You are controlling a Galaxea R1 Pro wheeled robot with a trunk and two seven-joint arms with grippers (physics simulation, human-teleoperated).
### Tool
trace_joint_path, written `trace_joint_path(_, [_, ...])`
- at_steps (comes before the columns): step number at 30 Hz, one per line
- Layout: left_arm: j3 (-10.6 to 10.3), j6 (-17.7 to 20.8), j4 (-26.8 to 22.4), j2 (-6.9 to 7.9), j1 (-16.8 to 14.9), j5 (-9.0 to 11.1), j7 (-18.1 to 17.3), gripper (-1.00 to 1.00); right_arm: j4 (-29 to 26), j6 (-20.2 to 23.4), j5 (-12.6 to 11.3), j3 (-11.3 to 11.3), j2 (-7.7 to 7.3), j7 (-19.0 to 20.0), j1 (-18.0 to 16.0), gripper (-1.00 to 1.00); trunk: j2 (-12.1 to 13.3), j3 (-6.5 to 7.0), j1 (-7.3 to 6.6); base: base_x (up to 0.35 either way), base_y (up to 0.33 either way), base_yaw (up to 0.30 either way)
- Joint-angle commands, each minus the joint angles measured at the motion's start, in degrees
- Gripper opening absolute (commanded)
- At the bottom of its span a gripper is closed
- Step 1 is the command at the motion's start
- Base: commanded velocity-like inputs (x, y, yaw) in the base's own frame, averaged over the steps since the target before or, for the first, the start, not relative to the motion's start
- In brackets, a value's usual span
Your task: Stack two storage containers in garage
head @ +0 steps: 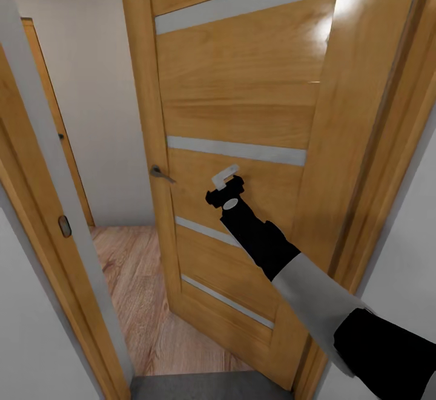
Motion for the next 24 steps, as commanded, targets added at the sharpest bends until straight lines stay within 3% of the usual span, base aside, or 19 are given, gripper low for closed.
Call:
trace_joint_path(1, [-0.01,-0.1,-0.05,-0.01,0.01,0.57,0.02,1.0,-0.03,0.39,0.17,0.13,0.0,-0.19,-0.06,1.0,-0.03,-0.05,0.0,0.0,0.0,0.0])
trace_joint_path(16, [-0.01,-0.1,-0.05,0.05,0.01,0.57,0.02,1.0,-0.05,0.45,0.16,0.05,0.0,-0.27,-0.06,1.0,-0.03,-0.05,0.0,0.0,0.002,0.0])
trace_joint_path(24, [0.0,-0.1,-0.05,0.07,0.01,0.65,0.07,1.0,-0.05,0.35,0.41,0.05,0.0,-0.34,-0.06,1.0,-0.03,-0.05,0.0,0.0,0.137,0.0])
